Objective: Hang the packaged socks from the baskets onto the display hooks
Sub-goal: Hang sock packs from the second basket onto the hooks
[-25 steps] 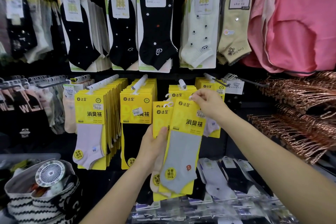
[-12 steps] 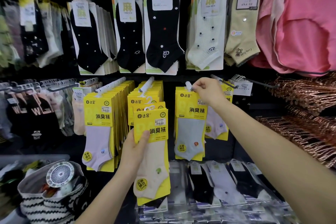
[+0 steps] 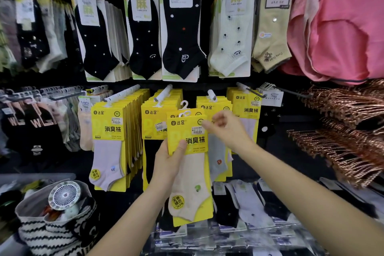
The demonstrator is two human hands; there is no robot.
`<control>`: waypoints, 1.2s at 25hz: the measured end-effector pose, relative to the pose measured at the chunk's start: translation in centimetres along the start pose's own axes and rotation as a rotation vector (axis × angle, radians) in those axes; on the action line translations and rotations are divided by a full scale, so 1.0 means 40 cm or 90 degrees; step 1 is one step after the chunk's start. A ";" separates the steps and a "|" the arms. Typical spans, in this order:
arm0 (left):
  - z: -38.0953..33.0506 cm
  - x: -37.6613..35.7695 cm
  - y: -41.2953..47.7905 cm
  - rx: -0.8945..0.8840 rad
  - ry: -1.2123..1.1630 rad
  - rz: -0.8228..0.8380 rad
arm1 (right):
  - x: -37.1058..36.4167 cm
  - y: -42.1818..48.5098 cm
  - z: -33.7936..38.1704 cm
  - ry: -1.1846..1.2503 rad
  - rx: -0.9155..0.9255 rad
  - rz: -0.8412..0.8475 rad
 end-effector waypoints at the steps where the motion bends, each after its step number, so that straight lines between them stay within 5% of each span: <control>1: 0.001 -0.016 -0.002 0.001 -0.002 -0.001 | -0.022 -0.016 -0.017 -0.015 -0.021 0.028; 14: 0.025 -0.066 -0.001 0.024 -0.015 0.016 | 0.051 -0.027 -0.041 0.166 -0.086 -0.035; 21: 0.030 -0.073 0.000 -0.003 0.026 0.042 | 0.054 0.025 0.028 -0.060 -0.005 0.096; 24: 0.039 -0.070 0.005 0.009 0.024 0.032 | 0.057 0.035 0.037 -0.172 0.045 0.050; 30: 0.014 0.021 -0.001 -0.049 -0.007 -0.077 | 0.115 0.092 0.030 -0.162 0.025 -0.082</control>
Point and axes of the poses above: each hand's wrist, its own y-axis towards the middle knuckle, its own x-axis out of the back of the hand, z = x × y, the point moved 10 cm from there along y, towards the middle knuckle, and after that the axes turned 4 degrees about x, right-handed, at the moved point
